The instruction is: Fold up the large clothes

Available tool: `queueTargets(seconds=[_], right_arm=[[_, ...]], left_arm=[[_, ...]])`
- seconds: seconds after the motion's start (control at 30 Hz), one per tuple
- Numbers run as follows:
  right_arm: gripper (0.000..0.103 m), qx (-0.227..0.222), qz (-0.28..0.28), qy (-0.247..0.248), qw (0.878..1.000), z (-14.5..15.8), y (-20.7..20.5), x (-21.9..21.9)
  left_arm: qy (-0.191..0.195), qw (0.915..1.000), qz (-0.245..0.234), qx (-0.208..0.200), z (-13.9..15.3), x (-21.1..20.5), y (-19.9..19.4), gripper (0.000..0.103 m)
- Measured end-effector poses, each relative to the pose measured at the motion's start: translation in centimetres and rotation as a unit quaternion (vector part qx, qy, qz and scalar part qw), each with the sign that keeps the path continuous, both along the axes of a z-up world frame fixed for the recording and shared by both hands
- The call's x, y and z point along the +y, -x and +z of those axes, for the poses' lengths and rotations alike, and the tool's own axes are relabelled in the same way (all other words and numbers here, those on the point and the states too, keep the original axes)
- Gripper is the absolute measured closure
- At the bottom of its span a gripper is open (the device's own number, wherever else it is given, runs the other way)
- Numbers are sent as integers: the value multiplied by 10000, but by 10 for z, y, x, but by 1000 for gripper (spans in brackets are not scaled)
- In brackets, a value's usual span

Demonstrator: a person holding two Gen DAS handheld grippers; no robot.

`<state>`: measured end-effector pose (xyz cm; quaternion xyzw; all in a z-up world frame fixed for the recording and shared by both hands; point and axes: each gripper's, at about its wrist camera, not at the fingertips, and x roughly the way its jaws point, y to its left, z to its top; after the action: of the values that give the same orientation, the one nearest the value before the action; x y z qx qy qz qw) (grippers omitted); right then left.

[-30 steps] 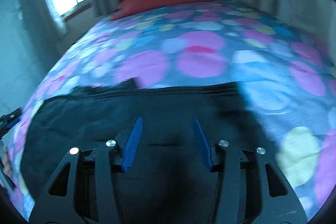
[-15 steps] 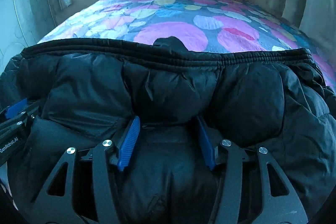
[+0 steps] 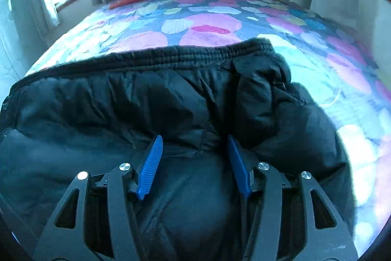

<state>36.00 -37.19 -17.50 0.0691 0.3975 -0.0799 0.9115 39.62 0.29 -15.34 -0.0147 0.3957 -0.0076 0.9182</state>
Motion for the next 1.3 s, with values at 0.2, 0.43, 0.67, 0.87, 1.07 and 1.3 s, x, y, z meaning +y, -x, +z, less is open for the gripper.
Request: queueTargets(seconds=[0.2, 0.43, 0.67, 0.87, 1.07, 1.3], right_arm=[[50, -19, -204, 174, 9996, 20, 7, 8], [49, -470, 612, 117, 9970, 38, 32, 84], [48, -105, 731, 156, 9971, 10, 21, 100], [48, -509, 189, 133, 9984, 42, 71, 44], [47, -62, -194, 70, 9998, 11, 86, -3], [17, -606, -616, -329, 9957, 53, 137, -29]], left_arm=[[191, 9996, 170, -103, 26, 0, 18, 33], [778, 9942, -612, -410, 42, -43, 51, 33], [552, 9949, -833, 125, 9, -60, 39, 34], [1133, 9933, -196, -124, 31, 6, 68, 34], [588, 9981, -208, -2, 13, 12, 75, 34], [1561, 9824, 916, -468, 42, 85, 142, 24]])
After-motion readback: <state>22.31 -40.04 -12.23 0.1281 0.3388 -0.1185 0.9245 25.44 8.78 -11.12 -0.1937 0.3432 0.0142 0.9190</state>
